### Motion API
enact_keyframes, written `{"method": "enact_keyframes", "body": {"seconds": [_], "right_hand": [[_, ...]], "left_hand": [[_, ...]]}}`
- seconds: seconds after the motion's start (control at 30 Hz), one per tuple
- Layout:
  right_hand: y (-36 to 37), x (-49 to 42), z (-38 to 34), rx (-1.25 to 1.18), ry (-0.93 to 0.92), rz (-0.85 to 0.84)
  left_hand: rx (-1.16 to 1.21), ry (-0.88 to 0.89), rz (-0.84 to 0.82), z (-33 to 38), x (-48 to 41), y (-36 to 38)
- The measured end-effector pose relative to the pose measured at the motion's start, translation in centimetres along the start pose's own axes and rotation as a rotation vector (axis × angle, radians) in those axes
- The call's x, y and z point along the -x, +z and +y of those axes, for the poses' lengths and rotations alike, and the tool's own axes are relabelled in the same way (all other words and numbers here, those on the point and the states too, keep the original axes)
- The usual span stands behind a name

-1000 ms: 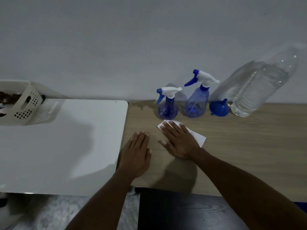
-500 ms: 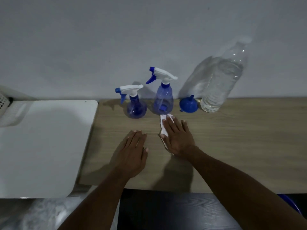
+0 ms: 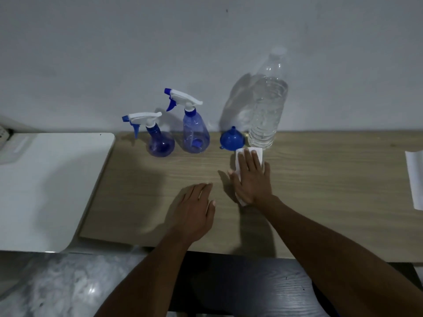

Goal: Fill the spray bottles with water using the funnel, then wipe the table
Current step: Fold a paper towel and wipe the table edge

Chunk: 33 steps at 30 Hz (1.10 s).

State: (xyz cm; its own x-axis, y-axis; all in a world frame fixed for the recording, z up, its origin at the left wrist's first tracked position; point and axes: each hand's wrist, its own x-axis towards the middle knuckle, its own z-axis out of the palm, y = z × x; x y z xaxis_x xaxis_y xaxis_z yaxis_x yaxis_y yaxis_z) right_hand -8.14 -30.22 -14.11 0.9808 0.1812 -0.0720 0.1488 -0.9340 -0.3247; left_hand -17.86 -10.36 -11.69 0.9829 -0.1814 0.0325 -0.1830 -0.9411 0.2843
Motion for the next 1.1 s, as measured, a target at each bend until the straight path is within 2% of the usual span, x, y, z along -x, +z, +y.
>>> {"method": "enact_keyframes", "body": {"seconds": [0.1,0.4,0.47,0.57,0.63,0.73,0.9,1.1], "right_hand": [[1.9,0.9,-0.7,-0.015,0.025,-0.049],[0.3,6.1,4.6,0.020,0.413,0.137],[0.9,7.2,4.1,0.026,0.485,0.196],[2.0,8.2,1.7,0.026,0.592,0.247],[2.6,8.6,-0.6,0.002,0.631,0.234],[4.3,8.6,-4.9,-0.018,0.626,0.168],[7.5,6.3,-13.2,-0.004,0.603,0.199],[11.4,1.4,-26.0,0.021,0.282,0.129]], "left_hand": [[0.028,-0.007,0.032,1.1,0.5,-0.2],[0.125,-0.089,0.116,-0.4,1.9,-1.6],[0.219,-0.174,0.159,-0.9,2.2,-1.9],[0.437,-0.398,0.217,-2.2,2.5,-2.9],[0.502,-0.471,0.222,-3.9,3.0,-3.6],[0.512,-0.473,0.191,-7.7,4.3,-4.6],[0.506,-0.522,0.152,-16.2,7.0,-5.7],[0.462,-0.584,0.213,-23.9,10.7,-8.6]]}}
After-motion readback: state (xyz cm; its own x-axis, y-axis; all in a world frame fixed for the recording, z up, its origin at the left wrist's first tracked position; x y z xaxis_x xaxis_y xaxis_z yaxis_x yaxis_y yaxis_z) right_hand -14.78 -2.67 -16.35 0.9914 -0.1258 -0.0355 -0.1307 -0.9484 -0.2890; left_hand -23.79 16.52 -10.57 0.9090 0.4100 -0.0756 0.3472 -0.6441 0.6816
